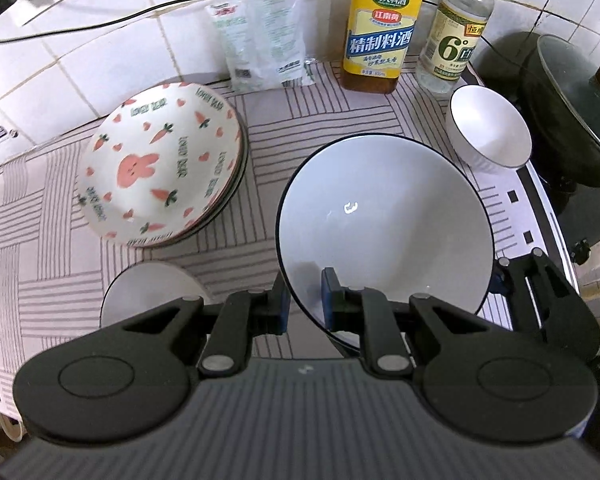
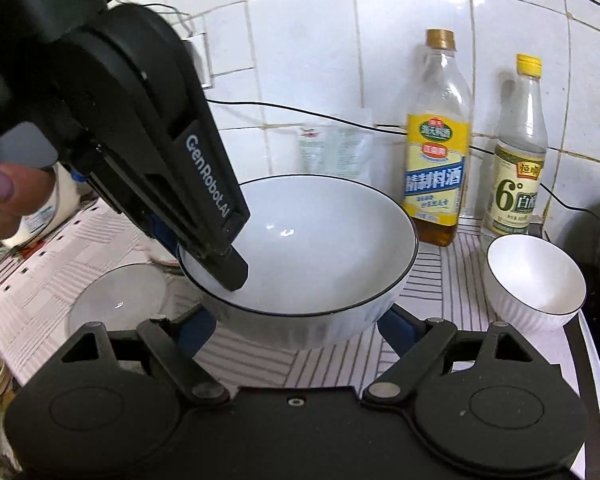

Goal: Organize plates and bowls
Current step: 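Carry the white bowl over the first placed bowl with both grippers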

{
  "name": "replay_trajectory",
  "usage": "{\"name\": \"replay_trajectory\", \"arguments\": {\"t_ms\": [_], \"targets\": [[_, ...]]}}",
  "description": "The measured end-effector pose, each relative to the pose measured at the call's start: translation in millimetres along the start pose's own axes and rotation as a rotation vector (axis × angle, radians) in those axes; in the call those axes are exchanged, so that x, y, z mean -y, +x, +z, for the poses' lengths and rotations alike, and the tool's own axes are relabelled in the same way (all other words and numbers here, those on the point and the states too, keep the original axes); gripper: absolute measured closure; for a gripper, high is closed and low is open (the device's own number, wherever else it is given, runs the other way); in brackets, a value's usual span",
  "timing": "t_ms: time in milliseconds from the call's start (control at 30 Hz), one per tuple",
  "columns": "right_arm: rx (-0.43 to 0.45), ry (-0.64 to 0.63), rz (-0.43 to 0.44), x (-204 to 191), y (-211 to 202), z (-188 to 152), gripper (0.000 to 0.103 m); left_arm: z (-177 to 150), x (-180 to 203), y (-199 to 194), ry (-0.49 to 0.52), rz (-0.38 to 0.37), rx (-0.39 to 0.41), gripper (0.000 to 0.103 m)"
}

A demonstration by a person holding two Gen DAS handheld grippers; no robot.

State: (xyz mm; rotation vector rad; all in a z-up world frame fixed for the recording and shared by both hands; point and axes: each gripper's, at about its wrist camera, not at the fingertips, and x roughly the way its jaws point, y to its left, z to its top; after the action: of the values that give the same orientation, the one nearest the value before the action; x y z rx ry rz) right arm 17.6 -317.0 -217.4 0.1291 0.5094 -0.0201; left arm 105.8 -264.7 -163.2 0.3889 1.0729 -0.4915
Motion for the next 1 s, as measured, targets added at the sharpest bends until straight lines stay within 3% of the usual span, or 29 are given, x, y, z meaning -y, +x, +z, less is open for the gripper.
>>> {"name": "replay_trajectory", "arguments": {"t_ms": [533, 1000], "targets": [[-0.025, -0.138, 0.173, -53.8, -12.9, 6.1, 0.012, -43.2, -70.2, -30.7, -0.142, 0.069, -0.001, 0.089], [-0.099, -0.232, 0.301, -109.2, 27.0, 5.2, 0.012, -63.8, -138.5, -6.2, -0.299, 0.123, -0.057, 0.089]]}}
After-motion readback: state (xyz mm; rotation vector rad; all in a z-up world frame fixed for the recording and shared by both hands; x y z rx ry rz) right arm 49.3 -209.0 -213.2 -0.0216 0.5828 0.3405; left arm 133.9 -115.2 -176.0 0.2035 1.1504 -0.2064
